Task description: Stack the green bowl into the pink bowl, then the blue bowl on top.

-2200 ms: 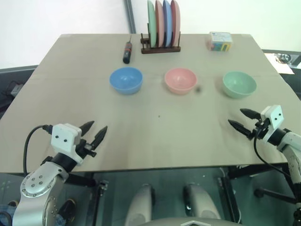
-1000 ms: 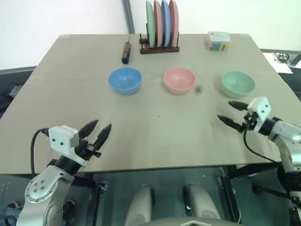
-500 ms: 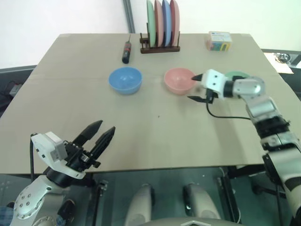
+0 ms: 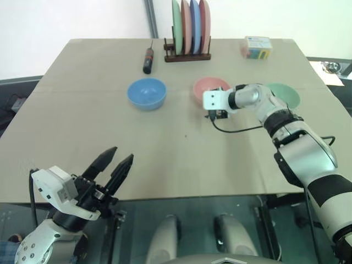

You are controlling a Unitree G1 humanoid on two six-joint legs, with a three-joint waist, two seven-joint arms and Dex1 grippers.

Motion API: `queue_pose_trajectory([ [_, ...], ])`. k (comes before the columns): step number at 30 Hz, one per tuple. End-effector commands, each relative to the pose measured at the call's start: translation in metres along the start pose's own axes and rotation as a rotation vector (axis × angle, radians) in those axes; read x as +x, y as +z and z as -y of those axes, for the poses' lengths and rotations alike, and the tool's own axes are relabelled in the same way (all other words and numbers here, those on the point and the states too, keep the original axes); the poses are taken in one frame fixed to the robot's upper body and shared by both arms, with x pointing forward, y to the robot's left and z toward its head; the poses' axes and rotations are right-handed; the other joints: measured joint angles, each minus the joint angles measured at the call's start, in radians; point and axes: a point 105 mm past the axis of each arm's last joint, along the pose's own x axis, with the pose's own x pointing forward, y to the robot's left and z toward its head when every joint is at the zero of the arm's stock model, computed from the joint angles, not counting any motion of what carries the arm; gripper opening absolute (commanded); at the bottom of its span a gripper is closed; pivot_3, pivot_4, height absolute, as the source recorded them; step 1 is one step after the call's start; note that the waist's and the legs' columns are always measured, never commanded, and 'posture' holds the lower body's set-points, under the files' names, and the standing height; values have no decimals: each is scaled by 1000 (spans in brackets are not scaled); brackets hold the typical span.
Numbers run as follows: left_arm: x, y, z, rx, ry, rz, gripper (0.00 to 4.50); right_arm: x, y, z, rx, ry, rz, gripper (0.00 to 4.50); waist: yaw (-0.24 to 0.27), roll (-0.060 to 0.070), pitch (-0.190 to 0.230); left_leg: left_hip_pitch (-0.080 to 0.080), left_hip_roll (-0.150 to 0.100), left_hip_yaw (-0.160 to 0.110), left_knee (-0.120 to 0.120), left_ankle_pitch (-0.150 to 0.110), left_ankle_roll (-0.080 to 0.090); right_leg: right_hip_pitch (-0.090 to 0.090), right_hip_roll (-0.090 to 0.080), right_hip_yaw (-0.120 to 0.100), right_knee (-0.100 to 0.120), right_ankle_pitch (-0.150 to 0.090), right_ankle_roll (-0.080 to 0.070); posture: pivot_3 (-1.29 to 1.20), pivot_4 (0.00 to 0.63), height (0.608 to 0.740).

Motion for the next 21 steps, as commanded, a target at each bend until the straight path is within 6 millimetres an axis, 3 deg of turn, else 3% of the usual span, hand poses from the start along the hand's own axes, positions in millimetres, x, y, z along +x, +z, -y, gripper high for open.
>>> queue_pose_trajectory([
  [1,1,10,8,39,-10,40,2487,-4,3,17,-2,-54,-31,3644,0,0,0,0,0,0,0,0,0,0,0,0,0,0,0,0,150,740],
  [4,0,10,8,44,-3,44,2487,-3,1,16,6,-43,-57,3644,-1,0,0,0,0,1,-1,0,0,-1,0,1,0,0,0,0,150,740],
  [7,0,9,8,46,2,46,2487,-2,2,16,30,-38,-54,2871,-2,0,0,0,0,1,-2,0,0,-1,0,1,0,0,0,0,150,740],
  [10,-1,9,8,47,5,48,2487,-2,4,16,28,-35,-52,1700,-3,0,0,0,0,1,-2,0,0,-1,0,1,0,0,0,0,150,740],
  [12,-1,9,8,48,6,50,2487,-2,4,16,26,-31,-48,655,-3,0,0,0,0,1,-2,0,0,-1,0,1,0,0,0,0,150,740],
  [14,0,8,8,49,5,51,2487,-3,4,16,24,-30,-48,38,-4,0,0,0,0,1,-2,0,0,-1,0,1,0,0,0,0,150,740],
  [21,2,7,7,50,-13,48,2487,-11,3,17,-22,7,-31,38,-3,1,0,0,0,1,-2,0,0,-1,0,1,0,0,0,0,150,740],
])
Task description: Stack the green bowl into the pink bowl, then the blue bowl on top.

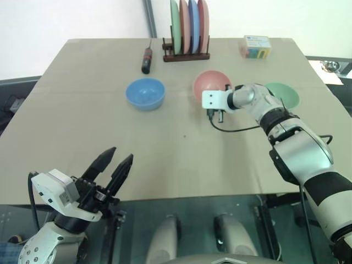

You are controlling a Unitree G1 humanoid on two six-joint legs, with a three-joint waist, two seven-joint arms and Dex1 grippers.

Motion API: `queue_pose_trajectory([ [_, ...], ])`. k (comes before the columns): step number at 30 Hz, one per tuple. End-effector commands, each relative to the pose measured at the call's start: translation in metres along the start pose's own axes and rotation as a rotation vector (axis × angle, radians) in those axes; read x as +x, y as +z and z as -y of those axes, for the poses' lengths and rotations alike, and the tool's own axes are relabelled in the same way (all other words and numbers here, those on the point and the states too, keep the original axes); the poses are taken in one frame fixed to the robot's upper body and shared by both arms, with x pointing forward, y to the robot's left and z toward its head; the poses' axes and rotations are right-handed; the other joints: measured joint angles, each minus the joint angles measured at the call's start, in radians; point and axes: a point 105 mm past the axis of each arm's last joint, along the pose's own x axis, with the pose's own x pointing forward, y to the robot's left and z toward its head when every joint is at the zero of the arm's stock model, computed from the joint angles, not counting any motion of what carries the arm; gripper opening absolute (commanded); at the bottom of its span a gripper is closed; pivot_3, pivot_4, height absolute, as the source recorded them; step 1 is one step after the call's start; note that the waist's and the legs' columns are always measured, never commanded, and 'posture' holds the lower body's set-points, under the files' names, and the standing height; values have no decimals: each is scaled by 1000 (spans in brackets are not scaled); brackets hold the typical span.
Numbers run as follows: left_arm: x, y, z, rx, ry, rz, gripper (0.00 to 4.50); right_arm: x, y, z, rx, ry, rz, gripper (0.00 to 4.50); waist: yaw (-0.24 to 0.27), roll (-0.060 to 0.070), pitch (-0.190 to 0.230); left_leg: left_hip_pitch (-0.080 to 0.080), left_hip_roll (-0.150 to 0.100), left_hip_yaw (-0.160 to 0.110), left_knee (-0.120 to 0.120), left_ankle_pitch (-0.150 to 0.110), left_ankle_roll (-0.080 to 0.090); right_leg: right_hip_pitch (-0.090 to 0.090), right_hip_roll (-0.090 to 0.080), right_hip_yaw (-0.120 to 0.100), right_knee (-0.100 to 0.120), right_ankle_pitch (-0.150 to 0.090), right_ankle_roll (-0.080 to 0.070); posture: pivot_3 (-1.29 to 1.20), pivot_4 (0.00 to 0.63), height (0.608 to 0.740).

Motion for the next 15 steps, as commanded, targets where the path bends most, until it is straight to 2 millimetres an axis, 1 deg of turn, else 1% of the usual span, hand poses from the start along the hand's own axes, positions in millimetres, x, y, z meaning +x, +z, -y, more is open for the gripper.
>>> queue_pose_trajectory([
  [1,3,8,5,26,-36,28,2487,-17,13,18,-93,-3,53,38,1,0,0,0,0,0,0,0,0,0,0,0,0,0,0,0,150,740],
  [5,6,7,5,25,-61,23,2487,-34,23,6,-127,155,183,38,1,1,0,0,0,0,0,0,0,0,0,0,0,0,0,0,150,740],
  [8,9,7,3,19,-74,23,2487,-49,27,-6,-157,247,262,38,2,1,1,0,0,0,0,0,0,0,0,0,0,0,0,0,150,740],
  [13,12,7,2,10,-94,23,2487,-66,29,-32,-177,330,308,38,7,1,1,0,0,-1,-1,0,0,1,0,-1,0,0,0,0,150,740],
  [15,15,7,1,10,-109,25,2487,-69,32,-49,-161,363,325,38,8,1,1,0,0,-1,0,0,0,1,0,-1,0,0,0,0,150,740],
])
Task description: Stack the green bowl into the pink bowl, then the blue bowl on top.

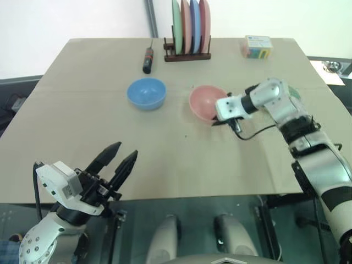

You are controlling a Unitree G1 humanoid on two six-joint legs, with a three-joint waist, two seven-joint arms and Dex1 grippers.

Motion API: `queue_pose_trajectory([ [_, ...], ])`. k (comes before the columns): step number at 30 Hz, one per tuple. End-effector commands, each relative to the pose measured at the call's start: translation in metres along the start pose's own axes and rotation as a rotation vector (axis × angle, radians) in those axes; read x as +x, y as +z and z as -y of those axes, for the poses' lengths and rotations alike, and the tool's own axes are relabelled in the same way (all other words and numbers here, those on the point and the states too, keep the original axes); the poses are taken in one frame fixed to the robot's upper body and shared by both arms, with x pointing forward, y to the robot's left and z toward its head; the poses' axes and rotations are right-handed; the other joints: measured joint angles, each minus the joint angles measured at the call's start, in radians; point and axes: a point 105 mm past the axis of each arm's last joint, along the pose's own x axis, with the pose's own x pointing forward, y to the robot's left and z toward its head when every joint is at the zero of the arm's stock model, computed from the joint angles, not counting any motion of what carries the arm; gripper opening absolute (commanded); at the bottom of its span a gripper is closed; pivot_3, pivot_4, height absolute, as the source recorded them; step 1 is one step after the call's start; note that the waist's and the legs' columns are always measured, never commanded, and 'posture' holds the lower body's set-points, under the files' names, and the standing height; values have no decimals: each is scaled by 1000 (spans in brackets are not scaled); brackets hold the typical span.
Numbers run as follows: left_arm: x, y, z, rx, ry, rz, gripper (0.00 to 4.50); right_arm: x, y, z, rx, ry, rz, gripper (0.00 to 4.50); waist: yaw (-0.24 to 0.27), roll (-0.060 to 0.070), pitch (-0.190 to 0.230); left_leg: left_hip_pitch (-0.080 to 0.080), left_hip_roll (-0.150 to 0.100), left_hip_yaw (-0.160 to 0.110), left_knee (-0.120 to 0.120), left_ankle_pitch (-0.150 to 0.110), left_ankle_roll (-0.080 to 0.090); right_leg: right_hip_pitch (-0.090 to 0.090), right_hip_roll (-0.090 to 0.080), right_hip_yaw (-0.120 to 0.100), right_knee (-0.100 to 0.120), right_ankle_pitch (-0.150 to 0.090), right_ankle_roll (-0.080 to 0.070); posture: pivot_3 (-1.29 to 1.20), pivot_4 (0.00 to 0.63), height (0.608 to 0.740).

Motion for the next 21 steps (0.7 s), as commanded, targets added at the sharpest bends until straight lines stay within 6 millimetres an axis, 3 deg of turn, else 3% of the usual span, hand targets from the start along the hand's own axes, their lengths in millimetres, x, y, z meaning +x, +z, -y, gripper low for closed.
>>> queue_pose_trajectory([
  [1,5,4,0,-3,-39,17,2487,-8,22,-10,-27,-2,54,38,1,0,0,0,0,-1,0,0,0,0,0,-1,0,0,0,0,150,740],
  [2,6,4,0,-5,-47,19,2487,-6,23,-13,-20,-2,57,573,0,0,0,0,0,-1,0,0,0,0,0,-1,0,0,0,0,150,740],
  [3,7,4,1,-8,-56,21,2487,-6,24,-16,-13,-4,59,727,-1,0,0,0,0,-1,0,0,0,0,0,0,0,0,0,0,150,740],
  [6,9,4,2,-20,-85,27,2487,-7,25,-25,18,9,63,1906,-1,0,0,0,0,0,0,0,0,0,0,0,0,0,0,0,150,740],
  [8,10,4,2,-23,-98,25,2487,-8,26,-26,34,4,65,2893,0,0,0,0,0,0,1,0,0,0,0,0,0,0,0,0,150,740],
  [9,11,4,2,-22,-103,22,2487,-10,27,-25,40,0,66,3162,0,0,0,0,0,0,1,0,0,0,0,-1,0,0,0,0,150,740],
  [10,11,4,1,-22,-106,21,2487,-11,28,-25,45,-4,68,3766,0,0,0,0,0,-1,1,0,0,0,0,-1,0,0,0,0,150,740],
  [12,12,4,0,-21,-115,18,2487,-14,29,-23,50,-30,73,4389,0,0,0,0,0,0,1,0,0,0,0,-1,0,0,0,0,150,740],
  [15,13,5,0,-25,-131,18,2487,-20,32,-21,53,-49,78,4389,0,0,0,0,0,0,1,0,0,0,0,-1,0,0,0,0,150,740],
  [18,14,8,4,-33,-159,21,2487,-40,29,-17,84,-94,65,4389,2,0,0,0,0,-1,1,0,0,0,0,-1,0,0,0,0,150,740],
  [21,21,14,16,-22,-239,24,2487,-73,4,-3,187,-233,-1,4389,7,0,0,-1,0,-1,1,0,0,0,0,-1,-1,0,0,0,150,740],
])
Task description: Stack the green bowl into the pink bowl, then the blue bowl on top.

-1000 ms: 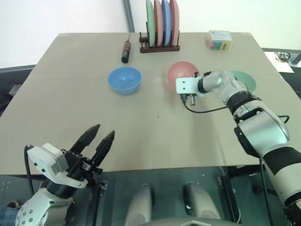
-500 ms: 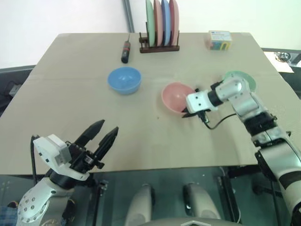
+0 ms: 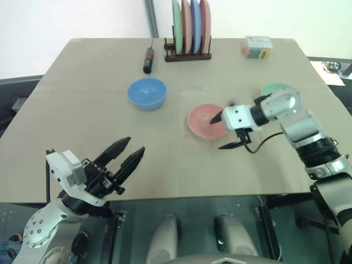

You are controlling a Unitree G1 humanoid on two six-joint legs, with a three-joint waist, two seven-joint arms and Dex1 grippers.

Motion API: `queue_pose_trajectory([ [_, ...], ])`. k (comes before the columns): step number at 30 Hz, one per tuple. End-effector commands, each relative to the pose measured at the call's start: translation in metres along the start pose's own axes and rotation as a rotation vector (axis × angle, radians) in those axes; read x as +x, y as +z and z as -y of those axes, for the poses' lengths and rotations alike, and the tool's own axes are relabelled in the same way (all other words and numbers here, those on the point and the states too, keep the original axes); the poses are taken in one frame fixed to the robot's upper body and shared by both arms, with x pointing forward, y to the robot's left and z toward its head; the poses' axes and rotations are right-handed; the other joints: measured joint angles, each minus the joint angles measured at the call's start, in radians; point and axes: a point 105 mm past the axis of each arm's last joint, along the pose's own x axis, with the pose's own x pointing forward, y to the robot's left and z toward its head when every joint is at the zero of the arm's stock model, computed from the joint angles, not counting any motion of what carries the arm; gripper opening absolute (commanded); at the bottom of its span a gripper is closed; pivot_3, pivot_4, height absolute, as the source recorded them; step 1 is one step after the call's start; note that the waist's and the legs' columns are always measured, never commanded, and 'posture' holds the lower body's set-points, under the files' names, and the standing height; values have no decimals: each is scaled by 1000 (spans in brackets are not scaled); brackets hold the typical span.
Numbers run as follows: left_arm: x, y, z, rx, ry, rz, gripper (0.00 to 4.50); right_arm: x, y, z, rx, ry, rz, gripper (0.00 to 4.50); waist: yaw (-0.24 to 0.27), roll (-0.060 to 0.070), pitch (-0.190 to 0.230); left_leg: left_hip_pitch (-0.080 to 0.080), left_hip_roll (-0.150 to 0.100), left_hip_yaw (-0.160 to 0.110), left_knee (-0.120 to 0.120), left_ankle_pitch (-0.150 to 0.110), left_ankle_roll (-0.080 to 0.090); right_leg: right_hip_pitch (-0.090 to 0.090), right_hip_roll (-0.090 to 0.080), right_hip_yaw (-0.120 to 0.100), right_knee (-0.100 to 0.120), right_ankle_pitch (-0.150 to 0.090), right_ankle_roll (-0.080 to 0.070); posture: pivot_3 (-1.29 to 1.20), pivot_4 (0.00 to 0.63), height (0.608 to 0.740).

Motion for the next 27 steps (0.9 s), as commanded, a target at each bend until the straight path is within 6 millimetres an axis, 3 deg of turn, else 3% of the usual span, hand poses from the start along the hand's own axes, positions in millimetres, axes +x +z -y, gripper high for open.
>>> queue_pose_trajectory([
  [1,12,17,17,25,-106,44,2487,-46,-14,30,89,-218,-28,4389,1,0,0,0,0,0,0,0,0,0,0,0,0,0,0,0,150,740],
  [5,25,29,25,42,-163,76,2487,-77,-47,45,250,-415,-82,4389,1,0,0,0,0,-1,1,0,0,0,0,-1,0,0,0,0,150,740],
  [10,36,35,29,38,-216,89,2487,-94,-87,51,378,-562,-176,4389,-8,0,0,1,0,2,0,0,0,0,0,2,-1,0,0,0,150,740],
  [18,46,41,30,24,-280,110,2487,-90,-139,52,622,-675,-268,4389,-9,0,0,1,0,2,0,0,0,0,0,2,0,0,0,0,150,740],
  [21,47,42,30,28,-287,108,2487,-87,-146,52,643,-687,-292,4389,-6,0,0,0,0,2,0,0,0,0,0,2,-1,0,0,0,150,740],
  [22,47,42,30,31,-287,106,2487,-85,-145,52,651,-682,-283,3872,-6,0,0,0,0,2,0,0,0,0,0,2,-1,0,0,0,150,740],
  [23,47,41,29,35,-285,102,2487,-83,-145,53,658,-679,-275,3731,-7,0,0,0,-1,2,0,0,0,0,0,2,-1,0,0,0,150,740],
  [26,45,39,29,38,-279,92,2487,-80,-144,54,660,-671,-270,2538,-8,0,0,0,-1,2,0,0,0,0,0,2,-1,1,2,0,150,740],
  [27,45,39,29,40,-278,88,2487,-79,-144,54,660,-670,-270,1959,-8,0,0,0,-1,2,0,0,0,0,0,2,-1,2,3,0,150,740],
])
